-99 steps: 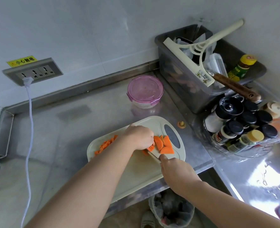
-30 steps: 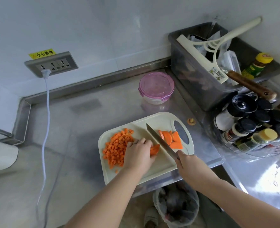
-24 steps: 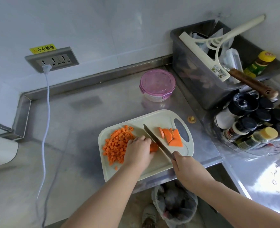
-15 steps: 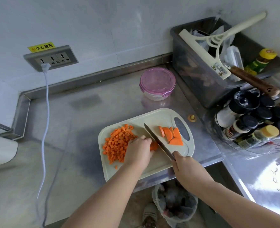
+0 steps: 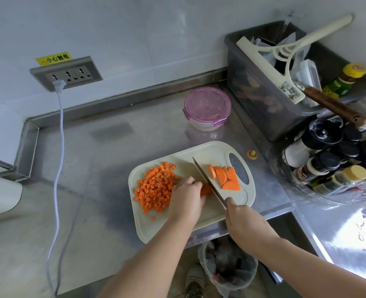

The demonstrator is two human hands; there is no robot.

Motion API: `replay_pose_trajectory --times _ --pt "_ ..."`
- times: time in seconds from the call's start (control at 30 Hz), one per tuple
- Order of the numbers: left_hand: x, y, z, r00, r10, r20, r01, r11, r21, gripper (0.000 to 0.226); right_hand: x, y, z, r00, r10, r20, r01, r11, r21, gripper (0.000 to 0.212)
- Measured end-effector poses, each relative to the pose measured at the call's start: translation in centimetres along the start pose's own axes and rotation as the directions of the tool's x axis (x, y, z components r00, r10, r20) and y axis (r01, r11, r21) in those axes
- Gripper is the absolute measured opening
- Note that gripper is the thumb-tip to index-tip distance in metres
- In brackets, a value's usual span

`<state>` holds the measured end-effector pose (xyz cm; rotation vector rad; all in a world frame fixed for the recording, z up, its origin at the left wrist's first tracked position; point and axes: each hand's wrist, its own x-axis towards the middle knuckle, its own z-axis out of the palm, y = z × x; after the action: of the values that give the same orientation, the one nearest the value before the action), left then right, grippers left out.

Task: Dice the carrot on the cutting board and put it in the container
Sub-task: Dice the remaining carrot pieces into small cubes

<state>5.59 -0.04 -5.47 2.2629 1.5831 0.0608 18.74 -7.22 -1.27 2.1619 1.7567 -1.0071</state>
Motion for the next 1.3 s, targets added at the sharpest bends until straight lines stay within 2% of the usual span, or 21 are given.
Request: replay_pose_trajectory --times 0.3,0.53,0.7,0.93,1.03,1.17,1.3 --pt "-0.2 -0.4 -0.1 1.0 -0.014 -0.022 0.013 1.0 -0.006 0.035 0.0 -0.2 -0.2 1.0 0.003 -0.023 -0.004 1.0 -0.011 0.038" --pt "-0.6 -0.2 0.2 0.998 -0.02 -0.062 0.017 0.999 -0.042 0.028 0.0 -0.4 -0.3 1.0 0.003 0.015 -0.002 1.0 -0.024 0.044" --pt "-0.7 -0.2 0.4 0.996 -0.031 -0.078 0.026 0.998 -0.066 0.032 0.5 0.2 -0.9 1.0 0.0 0.027 0.0 1.0 0.02 0.03" --pt "-0.7 0.1 0.8 0.995 -0.045 -0.087 0.042 0.998 -0.035 0.029 -0.1 -0.6 -0.4 0.999 -0.011 0.046 0.014 0.998 -0.066 0.049" --pt "-0.8 0.0 1.1 0.993 -0.049 -0.105 0.043 0.998 -0.054 0.029 0.2 -0.2 -0.8 0.999 -0.025 0.021 0.026 0.998 -0.061 0.037" --pt "-1.2 0.3 1.2 0.978 -0.068 -0.195 0.044 0.991 -0.124 0.026 0.0 0.7 -1.4 0.99 -0.087 -0.114 0.086 0.996 -0.006 0.028" --pt "-1.3 0.3 1.2 0.974 -0.087 -0.21 0.06 0.99 -0.128 0.028 -0.7 0.7 -0.9 0.991 -0.111 -0.081 0.104 0.992 -0.077 0.026"
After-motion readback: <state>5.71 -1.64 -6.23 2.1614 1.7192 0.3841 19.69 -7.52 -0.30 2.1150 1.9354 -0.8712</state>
